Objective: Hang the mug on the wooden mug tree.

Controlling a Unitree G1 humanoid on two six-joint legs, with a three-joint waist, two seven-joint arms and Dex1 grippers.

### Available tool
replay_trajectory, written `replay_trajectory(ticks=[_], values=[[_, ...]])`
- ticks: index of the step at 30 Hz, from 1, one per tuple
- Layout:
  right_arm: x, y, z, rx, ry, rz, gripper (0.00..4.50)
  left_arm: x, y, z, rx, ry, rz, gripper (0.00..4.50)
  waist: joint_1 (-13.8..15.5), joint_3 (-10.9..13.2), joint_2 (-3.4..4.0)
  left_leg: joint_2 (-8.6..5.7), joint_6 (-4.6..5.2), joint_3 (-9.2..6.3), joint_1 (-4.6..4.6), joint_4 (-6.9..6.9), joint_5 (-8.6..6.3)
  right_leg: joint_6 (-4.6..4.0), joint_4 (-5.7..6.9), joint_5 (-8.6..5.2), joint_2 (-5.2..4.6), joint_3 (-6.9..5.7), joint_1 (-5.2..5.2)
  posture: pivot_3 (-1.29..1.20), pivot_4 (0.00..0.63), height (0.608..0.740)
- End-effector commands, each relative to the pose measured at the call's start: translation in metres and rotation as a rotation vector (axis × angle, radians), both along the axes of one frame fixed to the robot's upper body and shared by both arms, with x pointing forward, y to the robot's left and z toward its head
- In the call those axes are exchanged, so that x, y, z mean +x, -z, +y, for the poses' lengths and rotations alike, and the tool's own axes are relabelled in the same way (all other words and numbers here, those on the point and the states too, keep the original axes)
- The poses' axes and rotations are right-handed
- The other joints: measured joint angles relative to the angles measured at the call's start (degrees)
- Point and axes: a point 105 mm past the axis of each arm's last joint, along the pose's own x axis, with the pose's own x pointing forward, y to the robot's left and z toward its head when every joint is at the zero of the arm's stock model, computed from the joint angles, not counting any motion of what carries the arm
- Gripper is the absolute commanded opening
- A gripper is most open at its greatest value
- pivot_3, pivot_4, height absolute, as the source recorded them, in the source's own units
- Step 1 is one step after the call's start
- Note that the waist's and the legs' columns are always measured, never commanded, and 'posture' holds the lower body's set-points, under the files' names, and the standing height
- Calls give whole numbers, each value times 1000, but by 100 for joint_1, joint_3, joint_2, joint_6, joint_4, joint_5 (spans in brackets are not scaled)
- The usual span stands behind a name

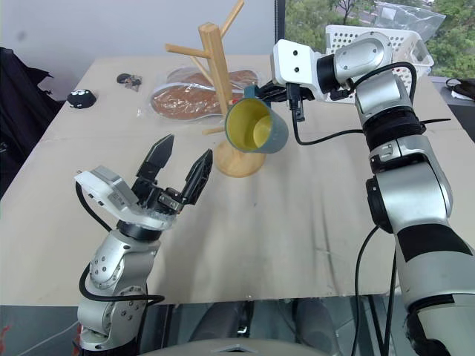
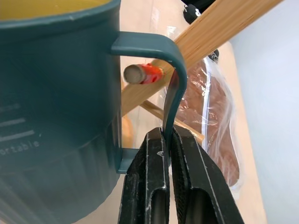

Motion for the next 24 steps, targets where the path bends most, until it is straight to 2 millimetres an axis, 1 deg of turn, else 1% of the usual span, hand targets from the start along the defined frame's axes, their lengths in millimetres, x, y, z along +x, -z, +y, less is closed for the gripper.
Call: replay_trajectory(ticks=[1, 9, 12, 13, 14, 15, 16, 17, 18, 19, 20, 24], values=[[-5, -26, 9, 22, -9, -79, 56, -4, -9, 0, -6, 11, -49, 4500, 0, 0, 0, 0, 0, 0, 0, 0, 0, 0, 1, 0, 0, 0, 0, 0, 150, 740], [-5, -28, 13, 12, 45, -107, 56, -3, -9, 1, 1, 13, -49, 4500, 1, 0, 0, 0, 0, 0, 0, 0, 0, 0, 2, 0, 0, 0, -2, 0, 150, 740], [-7, -27, 12, 18, 61, -90, 876, -2, -9, 1, 4, 17, -49, 4500, 2, 0, 0, 0, 0, 0, 0, 0, 0, 0, 3, 0, 1, 0, -2, 0, 150, 740], [-7, -27, 12, 21, 66, -81, 1259, -1, -9, 0, 4, 19, -49, 4500, 5, 0, 0, 0, 0, -1, 0, 1, 0, 0, 3, 0, 1, -1, -1, 0, 150, 740], [-8, -27, 11, 25, 71, -76, 1850, -1, -9, 0, 5, 21, -48, 4500, 5, 0, 0, 0, 0, -1, 0, 1, 0, 0, 4, 0, 1, -1, -1, 0, 150, 740], [-7, -28, 10, 31, 81, -75, 2117, -1, -9, 0, 6, 23, -48, 4500, 5, 0, 0, 0, 0, -1, 0, 2, 0, 0, 4, 0, 1, -1, 0, 0, 150, 740], [-7, -28, 9, 38, 93, -73, 2780, 0, -9, 0, 7, 25, -48, 4500, 4, 0, 0, -1, 0, 0, 0, 3, 0, 0, 4, 0, 1, 0, 0, 0, 150, 740], [-6, -29, 7, 45, 106, -69, 3210, 0, -9, 0, 7, 27, -47, 4500, 4, 0, 0, -1, 0, 0, 0, 3, 0, 0, 4, 0, 0, 0, 0, 0, 150, 740], [-4, -30, 3, 52, 122, -65, 3767, 0, -9, 0, 8, 29, -47, 4500, 4, 0, 0, -1, 0, 0, 0, 3, 0, 0, 4, 0, 0, 0, -1, 0, 150, 740], [-2, -29, -3, 54, 147, -57, 4230, 0, -9, 0, 10, 30, -47, 4500, 5, 0, 0, -1, 0, 0, 0, 2, 0, 0, 4, 0, 0, 0, -1, 0, 150, 740], [-1, -29, -7, 55, 163, -52, 4445, 0, -9, 0, 11, 31, -47, 4500, 9, 0, 0, -1, 0, -1, -1, 2, 0, 0, 4, 0, 0, -1, -1, 0, 150, 740], [7, -25, -34, 100, 261, 3, 4445, 1, -8, 0, 19, 32, -43, 4500, 12, -1, -1, -2, 0, 0, -1, 3, 0, 0, 3, 0, 0, -1, 0, 0, 150, 740]])
